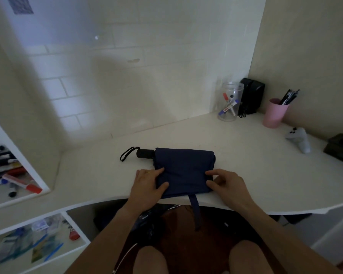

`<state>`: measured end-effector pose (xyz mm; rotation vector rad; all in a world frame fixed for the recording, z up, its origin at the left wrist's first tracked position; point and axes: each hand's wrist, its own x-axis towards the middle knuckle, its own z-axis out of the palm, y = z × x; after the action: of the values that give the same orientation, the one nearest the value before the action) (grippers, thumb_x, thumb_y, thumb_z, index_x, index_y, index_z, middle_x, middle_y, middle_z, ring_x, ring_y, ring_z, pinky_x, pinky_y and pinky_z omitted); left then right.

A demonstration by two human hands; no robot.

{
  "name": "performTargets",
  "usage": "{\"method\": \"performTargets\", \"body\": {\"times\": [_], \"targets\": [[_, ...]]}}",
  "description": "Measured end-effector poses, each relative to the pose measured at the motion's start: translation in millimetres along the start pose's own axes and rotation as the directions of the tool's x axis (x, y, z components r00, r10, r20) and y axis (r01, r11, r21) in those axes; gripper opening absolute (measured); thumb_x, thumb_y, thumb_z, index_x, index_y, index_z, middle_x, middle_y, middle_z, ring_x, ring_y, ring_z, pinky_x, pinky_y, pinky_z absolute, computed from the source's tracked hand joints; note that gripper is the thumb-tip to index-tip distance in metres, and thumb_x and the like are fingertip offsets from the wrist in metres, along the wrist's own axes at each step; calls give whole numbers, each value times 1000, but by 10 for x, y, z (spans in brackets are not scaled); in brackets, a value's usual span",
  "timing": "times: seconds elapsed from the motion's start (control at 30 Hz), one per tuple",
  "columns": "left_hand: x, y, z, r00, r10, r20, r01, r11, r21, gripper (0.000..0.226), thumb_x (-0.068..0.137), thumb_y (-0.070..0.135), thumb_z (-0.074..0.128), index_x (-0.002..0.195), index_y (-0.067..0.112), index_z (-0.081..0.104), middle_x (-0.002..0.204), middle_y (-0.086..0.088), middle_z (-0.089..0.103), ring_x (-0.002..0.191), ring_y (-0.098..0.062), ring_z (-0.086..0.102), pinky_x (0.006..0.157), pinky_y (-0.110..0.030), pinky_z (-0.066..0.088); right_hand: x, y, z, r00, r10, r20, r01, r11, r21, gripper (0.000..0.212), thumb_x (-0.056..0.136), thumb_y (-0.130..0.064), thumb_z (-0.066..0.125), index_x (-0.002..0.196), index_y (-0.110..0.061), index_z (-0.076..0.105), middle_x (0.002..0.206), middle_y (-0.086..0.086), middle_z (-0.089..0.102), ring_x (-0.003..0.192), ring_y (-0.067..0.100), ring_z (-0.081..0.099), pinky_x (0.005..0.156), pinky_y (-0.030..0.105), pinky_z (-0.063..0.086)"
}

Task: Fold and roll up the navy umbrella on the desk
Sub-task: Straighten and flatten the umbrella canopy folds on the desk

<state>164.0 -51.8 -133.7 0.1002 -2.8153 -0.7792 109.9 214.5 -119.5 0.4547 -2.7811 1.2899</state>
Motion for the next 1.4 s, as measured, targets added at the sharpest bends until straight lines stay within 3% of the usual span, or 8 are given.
{"method": "performTargets", "body": {"times": [0.13,0.33,0.53,0.7,0.9,1.07,1.27,1.4], "targets": [[-19,-4,-41,998,45,45,-49,994,100,83,81,67,36,147,17,49,128,-9,58,125,-28,41,111,-41,37,-7,37,89,993,-81,83,100,959,-265,41,94,-29,64,135,-27,59,77,-14,65,95,15,57,85,23,47],[168,120,-182,865,463,195,-502,803,320,79,88,22,60,159,30,26,170,-4,8,157,-23,4,126,-39,17,0,-146,30,985,-51,162,134,823,-552,44,96,-40,52,140,-34,53,117,1,63,111,23,51,88,33,46],[194,260,-192,813,315,490,-516,779,356,72,98,17,40,161,38,12,169,8,-14,155,-7,-13,122,-38,30,65,-441,75,932,-362,-8,301,787,-538,35,91,-30,60,125,-21,66,128,2,58,116,24,55,95,32,47],[206,209,-224,798,315,514,-506,813,287,66,101,25,37,159,42,10,168,12,-15,152,-3,-16,123,-36,27,71,-335,435,895,-277,349,433,723,-537,72,99,-54,7,159,-14,2,167,1,-5,154,17,-4,126,38,7],[112,-88,-280,798,302,521,-467,856,220,74,85,53,8,157,43,-3,166,19,-11,151,3,-14,125,-23,-6,-35,-122,429,902,-215,375,406,719,-564,76,96,-62,3,158,-20,-8,163,-7,-21,151,7,-17,122,28,-9],[134,94,-201,930,228,289,-294,933,209,69,98,64,6,148,39,47,160,18,36,146,3,30,121,-22,15,-49,-143,393,902,-191,388,398,718,-572,75,96,-64,5,157,-23,-11,161,-10,-22,150,5,-15,120,25,-10],[474,432,-246,941,231,246,-323,827,460,73,98,70,20,68,19,64,72,3,65,71,-12,63,78,-33,53,-57,-106,414,900,-229,371,414,716,-562,74,97,-64,6,157,-23,-8,163,-7,-18,151,7,-11,121,26,-8],[333,353,-8,901,383,205,-434,801,413,50,104,50,32,136,20,57,136,-5,54,121,-20,52,93,-40,54,-70,-167,395,896,-200,396,404,738,-540,77,96,-67,3,158,-22,-6,162,-8,-16,151,7,-11,125,31,0]]}}
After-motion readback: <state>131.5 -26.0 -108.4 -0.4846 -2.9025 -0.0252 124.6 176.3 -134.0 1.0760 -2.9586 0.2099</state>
